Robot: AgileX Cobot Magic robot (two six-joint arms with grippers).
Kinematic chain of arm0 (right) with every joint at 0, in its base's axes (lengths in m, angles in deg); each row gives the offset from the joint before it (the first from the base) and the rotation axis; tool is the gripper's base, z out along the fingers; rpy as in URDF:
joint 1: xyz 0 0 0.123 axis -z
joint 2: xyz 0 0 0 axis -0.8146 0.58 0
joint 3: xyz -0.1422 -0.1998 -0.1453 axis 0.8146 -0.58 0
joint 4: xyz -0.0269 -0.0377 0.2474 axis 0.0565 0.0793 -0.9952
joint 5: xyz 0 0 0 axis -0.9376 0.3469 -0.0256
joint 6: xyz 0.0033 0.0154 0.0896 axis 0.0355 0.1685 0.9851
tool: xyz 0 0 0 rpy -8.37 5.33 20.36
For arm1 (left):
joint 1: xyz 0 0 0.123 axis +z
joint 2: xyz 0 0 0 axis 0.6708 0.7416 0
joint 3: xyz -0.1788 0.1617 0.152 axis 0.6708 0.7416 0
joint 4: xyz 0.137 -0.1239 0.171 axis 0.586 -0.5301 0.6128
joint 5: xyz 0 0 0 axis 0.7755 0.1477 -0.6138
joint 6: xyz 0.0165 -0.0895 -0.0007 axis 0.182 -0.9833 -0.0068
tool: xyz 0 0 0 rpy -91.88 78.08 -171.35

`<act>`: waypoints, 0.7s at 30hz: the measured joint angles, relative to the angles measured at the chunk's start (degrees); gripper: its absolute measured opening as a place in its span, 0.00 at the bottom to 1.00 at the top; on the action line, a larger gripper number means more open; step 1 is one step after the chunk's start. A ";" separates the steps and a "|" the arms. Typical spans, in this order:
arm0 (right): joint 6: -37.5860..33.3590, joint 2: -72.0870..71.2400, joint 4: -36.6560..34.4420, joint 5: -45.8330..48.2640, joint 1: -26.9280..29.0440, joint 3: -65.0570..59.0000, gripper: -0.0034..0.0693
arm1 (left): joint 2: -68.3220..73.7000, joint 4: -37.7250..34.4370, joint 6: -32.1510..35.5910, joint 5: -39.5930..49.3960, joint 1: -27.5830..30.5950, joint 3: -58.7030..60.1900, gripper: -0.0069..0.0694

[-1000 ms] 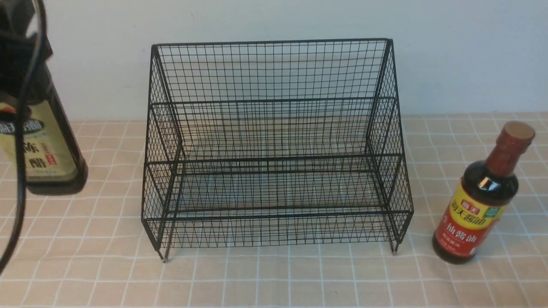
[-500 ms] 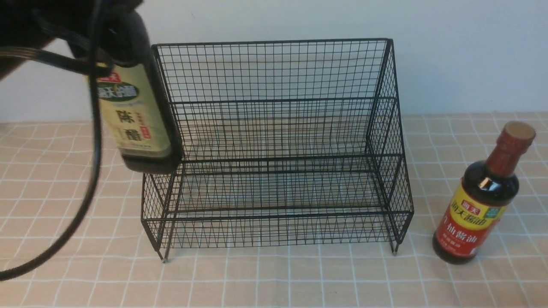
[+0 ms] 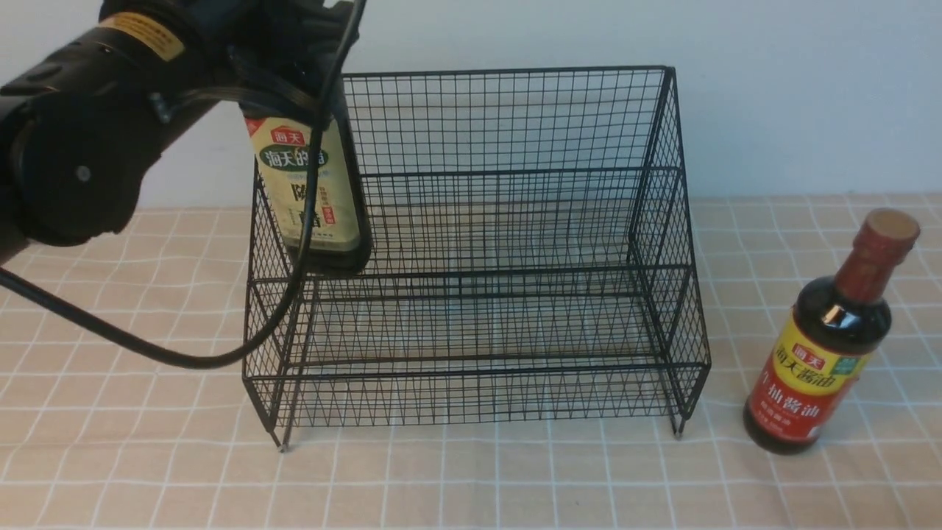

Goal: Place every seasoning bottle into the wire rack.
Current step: Use the left arm to put the condiment bottle back on the shelf

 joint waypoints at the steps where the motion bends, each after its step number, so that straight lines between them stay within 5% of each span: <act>1: 0.00 0.00 0.00 0.00 0.00 0.00 0.03 | 0.51 0.00 0.78 0.00 0.00 0.00 0.49; 13: -0.01 0.00 0.00 0.00 0.00 0.00 0.03 | 5.91 -0.66 3.30 6.24 0.00 0.00 0.49; 21: -0.01 0.00 0.00 0.00 0.00 0.00 0.03 | 7.63 -9.76 3.36 7.83 0.00 0.00 0.49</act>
